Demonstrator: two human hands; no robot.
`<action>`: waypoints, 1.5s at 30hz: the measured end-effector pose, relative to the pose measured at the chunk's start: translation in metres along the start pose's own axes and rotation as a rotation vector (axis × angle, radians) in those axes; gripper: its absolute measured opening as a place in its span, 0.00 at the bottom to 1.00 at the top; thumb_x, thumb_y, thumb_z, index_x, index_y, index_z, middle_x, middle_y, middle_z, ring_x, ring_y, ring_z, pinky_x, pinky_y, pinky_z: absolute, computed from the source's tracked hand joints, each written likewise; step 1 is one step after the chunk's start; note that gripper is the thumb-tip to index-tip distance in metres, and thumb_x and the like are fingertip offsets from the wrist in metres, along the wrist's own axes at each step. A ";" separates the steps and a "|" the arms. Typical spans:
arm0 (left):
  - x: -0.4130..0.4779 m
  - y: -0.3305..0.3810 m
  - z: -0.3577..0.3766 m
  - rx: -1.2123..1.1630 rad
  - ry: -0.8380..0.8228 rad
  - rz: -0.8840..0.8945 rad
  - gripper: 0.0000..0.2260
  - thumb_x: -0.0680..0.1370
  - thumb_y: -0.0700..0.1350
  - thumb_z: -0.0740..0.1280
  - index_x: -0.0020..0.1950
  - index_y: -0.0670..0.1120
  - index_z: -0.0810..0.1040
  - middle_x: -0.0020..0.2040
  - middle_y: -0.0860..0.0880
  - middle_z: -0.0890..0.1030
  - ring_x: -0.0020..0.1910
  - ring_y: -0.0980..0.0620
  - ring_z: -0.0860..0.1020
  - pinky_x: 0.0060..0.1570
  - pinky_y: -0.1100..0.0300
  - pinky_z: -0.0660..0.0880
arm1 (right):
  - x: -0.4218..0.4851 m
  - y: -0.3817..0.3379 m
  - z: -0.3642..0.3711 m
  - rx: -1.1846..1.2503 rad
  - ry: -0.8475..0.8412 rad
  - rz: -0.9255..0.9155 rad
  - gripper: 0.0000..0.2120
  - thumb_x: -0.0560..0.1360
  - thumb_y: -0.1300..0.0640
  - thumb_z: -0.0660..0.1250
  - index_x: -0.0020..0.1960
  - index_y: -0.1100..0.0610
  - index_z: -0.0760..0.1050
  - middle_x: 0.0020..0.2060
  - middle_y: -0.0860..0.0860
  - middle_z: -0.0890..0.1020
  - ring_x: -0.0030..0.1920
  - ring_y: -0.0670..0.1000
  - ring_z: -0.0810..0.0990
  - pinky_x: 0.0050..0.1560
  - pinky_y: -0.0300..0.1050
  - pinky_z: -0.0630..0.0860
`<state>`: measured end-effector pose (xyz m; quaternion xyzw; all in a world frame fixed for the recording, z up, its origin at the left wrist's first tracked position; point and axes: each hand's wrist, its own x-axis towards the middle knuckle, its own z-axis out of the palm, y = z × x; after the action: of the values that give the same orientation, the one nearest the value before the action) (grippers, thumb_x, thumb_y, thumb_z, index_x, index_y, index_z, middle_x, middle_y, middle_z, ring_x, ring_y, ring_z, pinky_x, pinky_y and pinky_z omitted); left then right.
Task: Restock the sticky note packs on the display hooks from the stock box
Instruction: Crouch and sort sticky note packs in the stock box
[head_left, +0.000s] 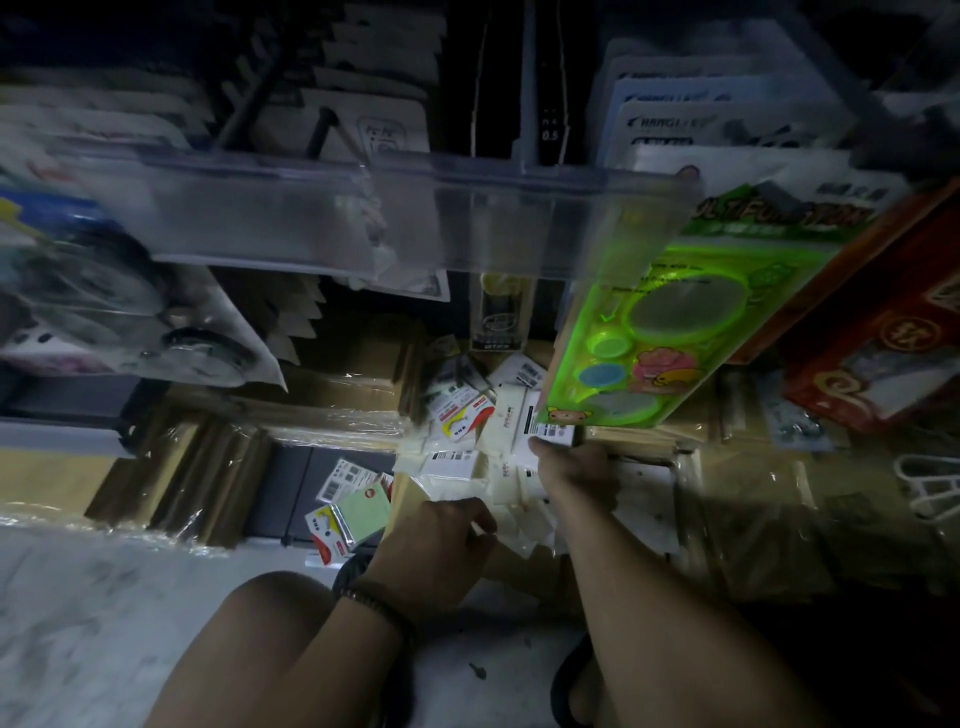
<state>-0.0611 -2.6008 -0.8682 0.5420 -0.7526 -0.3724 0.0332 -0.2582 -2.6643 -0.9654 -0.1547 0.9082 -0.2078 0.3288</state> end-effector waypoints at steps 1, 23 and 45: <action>0.001 0.000 -0.001 -0.003 -0.004 0.001 0.06 0.84 0.51 0.68 0.59 0.56 0.83 0.55 0.55 0.86 0.47 0.59 0.81 0.46 0.68 0.76 | -0.005 -0.002 -0.003 -0.039 0.024 -0.034 0.32 0.60 0.27 0.75 0.46 0.54 0.81 0.50 0.55 0.87 0.53 0.61 0.84 0.51 0.52 0.81; -0.085 0.067 -0.026 -0.685 -0.071 -0.234 0.18 0.84 0.62 0.64 0.56 0.50 0.84 0.49 0.52 0.89 0.41 0.46 0.87 0.37 0.56 0.78 | -0.160 0.088 -0.126 1.148 -0.548 0.125 0.14 0.85 0.55 0.64 0.69 0.59 0.76 0.58 0.64 0.86 0.47 0.61 0.89 0.40 0.52 0.85; -0.197 0.162 -0.152 -1.239 -0.156 0.108 0.18 0.83 0.44 0.69 0.73 0.43 0.75 0.66 0.38 0.83 0.63 0.35 0.83 0.48 0.45 0.86 | -0.296 0.054 -0.303 0.271 -0.108 -1.447 0.22 0.73 0.55 0.76 0.64 0.39 0.81 0.80 0.38 0.65 0.81 0.43 0.63 0.70 0.51 0.75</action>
<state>-0.0397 -2.4934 -0.5919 0.3546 -0.4234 -0.7759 0.3050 -0.2489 -2.4102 -0.6223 -0.6830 0.5280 -0.4752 0.1700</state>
